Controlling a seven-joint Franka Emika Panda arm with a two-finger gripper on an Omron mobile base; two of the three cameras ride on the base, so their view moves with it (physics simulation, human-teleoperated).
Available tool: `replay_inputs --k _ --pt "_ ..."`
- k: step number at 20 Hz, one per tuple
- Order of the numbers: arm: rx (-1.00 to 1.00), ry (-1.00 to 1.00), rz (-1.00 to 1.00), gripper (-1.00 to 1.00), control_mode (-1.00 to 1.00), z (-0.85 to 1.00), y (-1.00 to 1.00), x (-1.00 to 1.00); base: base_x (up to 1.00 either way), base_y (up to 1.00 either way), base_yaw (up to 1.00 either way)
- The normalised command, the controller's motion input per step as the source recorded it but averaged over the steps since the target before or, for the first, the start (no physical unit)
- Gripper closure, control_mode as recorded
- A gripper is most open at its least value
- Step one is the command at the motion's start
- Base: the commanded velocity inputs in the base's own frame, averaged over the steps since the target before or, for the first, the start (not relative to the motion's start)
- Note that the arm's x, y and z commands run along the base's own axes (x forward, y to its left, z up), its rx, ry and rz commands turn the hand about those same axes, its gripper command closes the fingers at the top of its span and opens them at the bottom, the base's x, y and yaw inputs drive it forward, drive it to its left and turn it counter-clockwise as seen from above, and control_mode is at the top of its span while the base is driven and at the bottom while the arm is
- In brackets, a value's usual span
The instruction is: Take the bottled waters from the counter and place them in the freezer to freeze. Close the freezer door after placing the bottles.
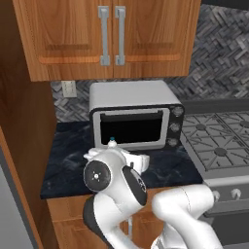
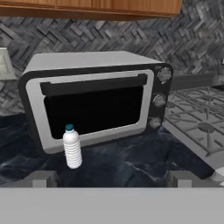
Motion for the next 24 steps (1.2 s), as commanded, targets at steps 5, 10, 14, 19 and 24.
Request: replay_inputs --k 5,10,14,19,24 --pt "0.02 -0.27 -0.05 -1.00 -1.00 -0.86 0.00 0.60 0.00 0.00 0.00" --pt "0.00 -0.10 -0.13 -1.00 -1.00 -0.68 -0.04 0.43 0.00 0.00 0.00" --pt "0.00 0.00 -0.14 -1.00 -1.00 -0.40 -0.01 0.46 0.00 0.00 0.00" --pt "0.00 0.05 -0.03 -1.00 -1.00 -0.13 -0.03 0.48 0.00 0.00 0.00" --pt "0.00 0.00 0.07 -1.00 -1.00 0.00 -0.01 0.51 0.00 0.00 0.00"
